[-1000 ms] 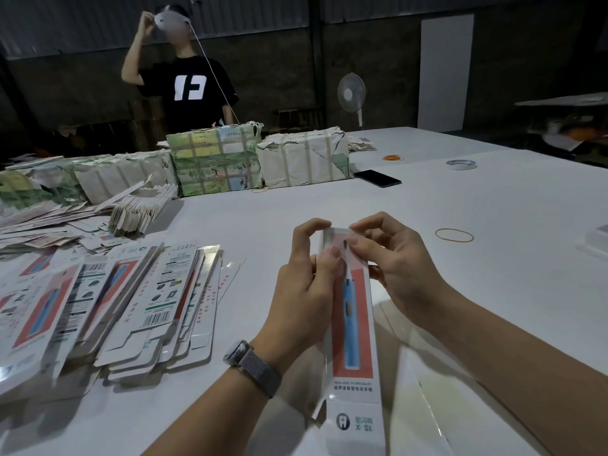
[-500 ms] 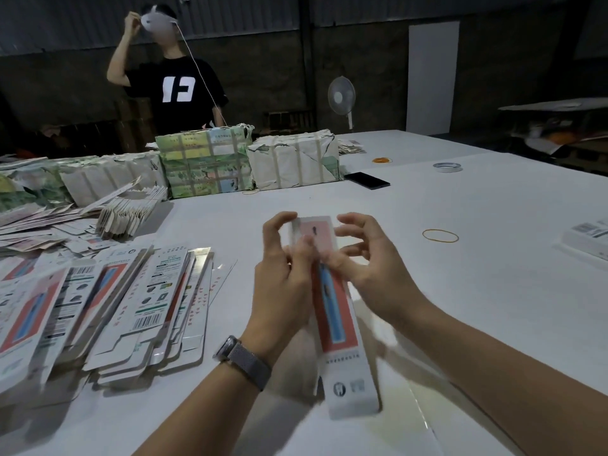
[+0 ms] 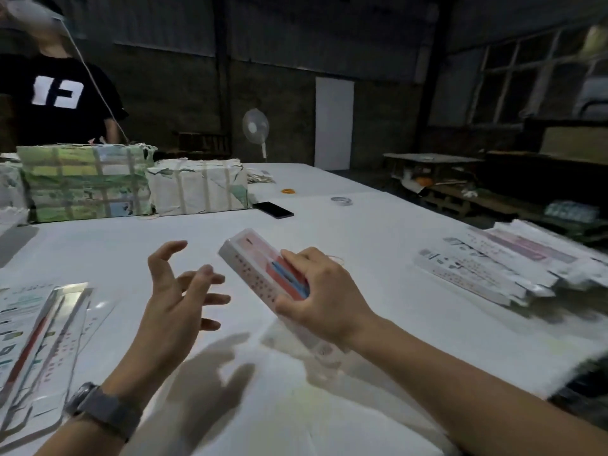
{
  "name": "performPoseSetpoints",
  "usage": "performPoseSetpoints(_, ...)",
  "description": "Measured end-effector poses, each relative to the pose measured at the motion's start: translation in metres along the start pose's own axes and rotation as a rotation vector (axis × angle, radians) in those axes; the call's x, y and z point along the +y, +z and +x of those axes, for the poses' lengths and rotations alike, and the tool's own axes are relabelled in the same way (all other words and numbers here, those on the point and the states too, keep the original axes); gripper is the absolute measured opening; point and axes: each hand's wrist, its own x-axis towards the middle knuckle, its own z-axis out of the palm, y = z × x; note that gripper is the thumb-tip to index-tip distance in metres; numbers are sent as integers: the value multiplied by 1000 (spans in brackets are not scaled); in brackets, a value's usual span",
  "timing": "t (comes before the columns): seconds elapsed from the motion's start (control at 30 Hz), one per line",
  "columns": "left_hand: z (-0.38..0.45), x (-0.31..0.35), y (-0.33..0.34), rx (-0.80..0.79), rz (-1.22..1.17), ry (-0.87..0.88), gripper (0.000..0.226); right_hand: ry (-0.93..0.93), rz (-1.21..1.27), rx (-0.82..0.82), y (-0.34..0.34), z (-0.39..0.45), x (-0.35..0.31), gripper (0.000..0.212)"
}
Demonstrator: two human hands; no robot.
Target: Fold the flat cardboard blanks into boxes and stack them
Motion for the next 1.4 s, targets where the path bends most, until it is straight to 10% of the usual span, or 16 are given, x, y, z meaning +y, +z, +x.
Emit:
performPoseSetpoints(0.33, -11, -17, 7, -186, 221, 4, 33, 524, -697, 9, -160, -50, 178, 20)
performPoseSetpoints(0.57, -9, -29, 0, -182, 291, -61, 51, 681, -1128, -125, -183, -44, 241, 31)
performPoseSetpoints(1.17, -2, -14, -3, -87, 697, -46, 25, 149, 211, -116, 32, 42, 1, 25)
performPoseSetpoints(1.4, 11, -21, -47, 13, 1136, -341, 40, 2, 233, -110, 101, 29, -19, 20)
